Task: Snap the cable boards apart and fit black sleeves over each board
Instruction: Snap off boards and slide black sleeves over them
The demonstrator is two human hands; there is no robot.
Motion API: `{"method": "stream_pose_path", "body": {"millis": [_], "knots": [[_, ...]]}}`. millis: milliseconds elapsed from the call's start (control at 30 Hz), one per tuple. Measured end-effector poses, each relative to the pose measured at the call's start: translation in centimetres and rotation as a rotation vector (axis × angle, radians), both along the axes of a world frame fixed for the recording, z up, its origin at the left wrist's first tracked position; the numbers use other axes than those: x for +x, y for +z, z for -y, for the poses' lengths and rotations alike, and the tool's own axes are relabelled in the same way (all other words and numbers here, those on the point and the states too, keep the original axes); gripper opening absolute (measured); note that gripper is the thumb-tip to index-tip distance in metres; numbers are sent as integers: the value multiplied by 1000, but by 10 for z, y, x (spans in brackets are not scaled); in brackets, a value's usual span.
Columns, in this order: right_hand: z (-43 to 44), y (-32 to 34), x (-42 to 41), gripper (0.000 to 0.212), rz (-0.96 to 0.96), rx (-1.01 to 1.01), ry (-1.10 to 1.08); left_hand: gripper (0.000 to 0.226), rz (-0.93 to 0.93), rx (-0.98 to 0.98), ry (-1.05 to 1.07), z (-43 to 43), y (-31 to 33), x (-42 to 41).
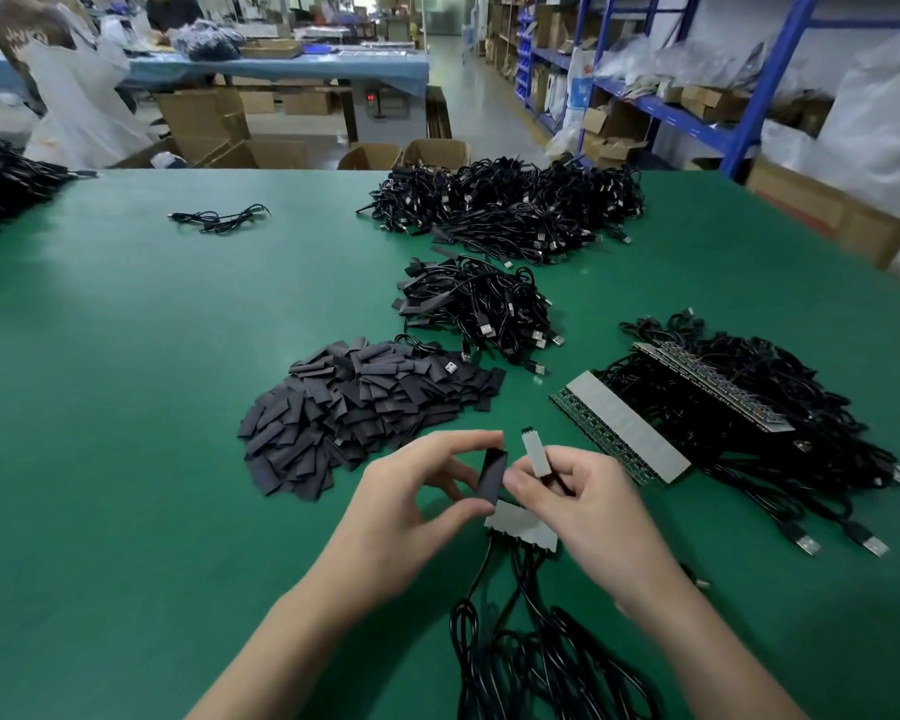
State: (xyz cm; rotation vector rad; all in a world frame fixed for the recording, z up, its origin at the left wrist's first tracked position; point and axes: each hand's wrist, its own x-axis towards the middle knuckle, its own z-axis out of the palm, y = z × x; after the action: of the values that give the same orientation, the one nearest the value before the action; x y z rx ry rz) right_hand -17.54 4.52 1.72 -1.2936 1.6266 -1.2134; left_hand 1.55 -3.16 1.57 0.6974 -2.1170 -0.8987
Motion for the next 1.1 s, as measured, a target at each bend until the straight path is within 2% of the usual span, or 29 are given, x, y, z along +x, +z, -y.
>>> {"method": "stream_pose_path", "body": {"millis": [167, 200, 300, 433, 567, 700, 833, 933, 1100], "knots": [[-2, -4, 3, 32, 2, -18, 67, 56, 25, -44, -13, -4, -8, 3], [-2, -5, 3, 32, 12, -14, 65, 57, 31, -45, -25, -3, -10, 4], [1, -11, 2, 14, -2, -33, 15, 61, 22, -75, -52, -4, -15, 3], [2, -14, 10, 18, -39, -99, -100, 62, -13, -79, 52, -9, -21, -1], [0, -14, 20, 14, -40, -114, -117, 44, 16, -152, 235, -17, -19, -7], [-2, -10, 25, 11, -35, -104, -46, 28, 6, -200, 294, -15, -18, -6], [-5, -7, 20, 28, -37, -121, 41, 27, -11, -151, 320, -11, -19, -2], [-5, -8, 11, 22, -98, -118, 23, 27, -42, -78, 338, -8, -19, -1], [-4, -7, 5, 26, -234, -83, 39, 27, -42, -48, 361, -5, -21, 2]]}}
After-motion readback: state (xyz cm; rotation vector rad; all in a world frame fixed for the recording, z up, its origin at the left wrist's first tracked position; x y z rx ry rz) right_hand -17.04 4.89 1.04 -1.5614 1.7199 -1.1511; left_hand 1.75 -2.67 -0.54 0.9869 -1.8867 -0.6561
